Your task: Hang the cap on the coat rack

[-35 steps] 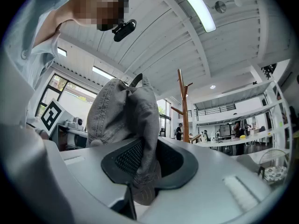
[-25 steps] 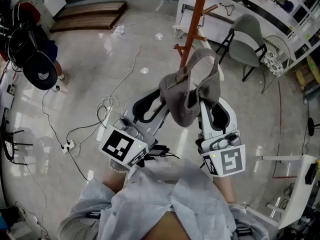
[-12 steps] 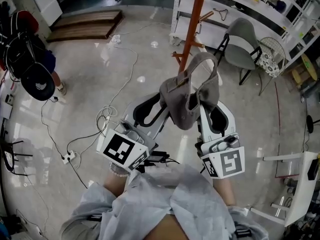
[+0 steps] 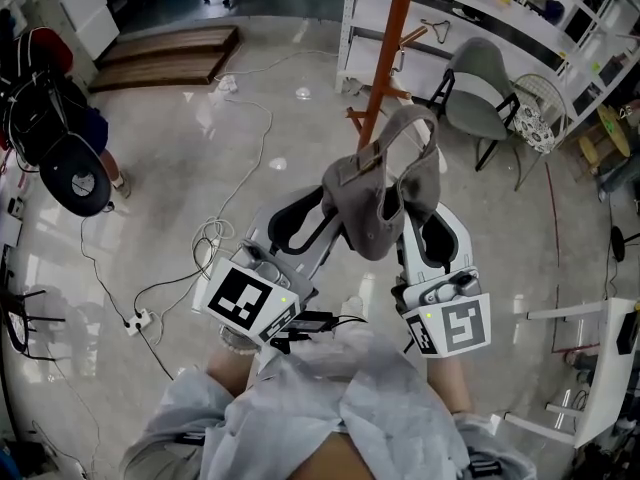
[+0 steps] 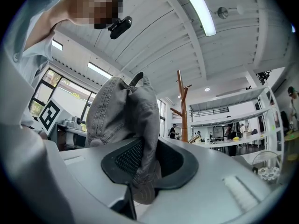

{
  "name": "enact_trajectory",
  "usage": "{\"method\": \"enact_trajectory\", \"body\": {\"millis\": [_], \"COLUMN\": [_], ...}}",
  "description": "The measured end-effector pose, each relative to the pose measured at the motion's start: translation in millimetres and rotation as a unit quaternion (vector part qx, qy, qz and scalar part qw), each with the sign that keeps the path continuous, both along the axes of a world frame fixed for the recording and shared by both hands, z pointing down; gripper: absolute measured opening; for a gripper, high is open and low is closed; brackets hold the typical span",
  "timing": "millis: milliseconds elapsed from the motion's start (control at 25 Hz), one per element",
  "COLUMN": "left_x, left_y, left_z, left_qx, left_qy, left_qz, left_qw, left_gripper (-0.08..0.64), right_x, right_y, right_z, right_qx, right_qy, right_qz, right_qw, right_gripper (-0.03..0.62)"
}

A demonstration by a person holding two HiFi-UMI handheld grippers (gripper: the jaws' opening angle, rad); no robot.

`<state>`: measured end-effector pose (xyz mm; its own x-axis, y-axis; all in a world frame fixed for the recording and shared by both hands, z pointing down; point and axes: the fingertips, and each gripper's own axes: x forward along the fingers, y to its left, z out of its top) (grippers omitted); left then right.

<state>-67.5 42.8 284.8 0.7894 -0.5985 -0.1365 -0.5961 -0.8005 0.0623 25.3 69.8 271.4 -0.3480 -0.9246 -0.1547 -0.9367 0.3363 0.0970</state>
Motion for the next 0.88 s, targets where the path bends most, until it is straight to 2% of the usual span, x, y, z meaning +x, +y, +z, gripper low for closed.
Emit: {"method": "enact_trajectory", "body": {"millis": [320,880], "left_x": [2,49], "left_y": [-15,-81], "left_z": [5,2], "left_qx": [-0.003,0.005], "left_qy": [0.0,-0.001], "left_qz": [-0.013,-0.053], "left_qw": [0.9999,0.9986], "left_gripper": [0.123,0.123], "right_x": [3,52], "right_y": [-17,-91], "right_z": [5,4], "right_qx": [0.0,0.004], "right_qy": [0.001,-0.004], "right_qz": [-0.012,-0.051], "right_qw": [1.0,0.999], "right_gripper": [0.086,0.086]}}
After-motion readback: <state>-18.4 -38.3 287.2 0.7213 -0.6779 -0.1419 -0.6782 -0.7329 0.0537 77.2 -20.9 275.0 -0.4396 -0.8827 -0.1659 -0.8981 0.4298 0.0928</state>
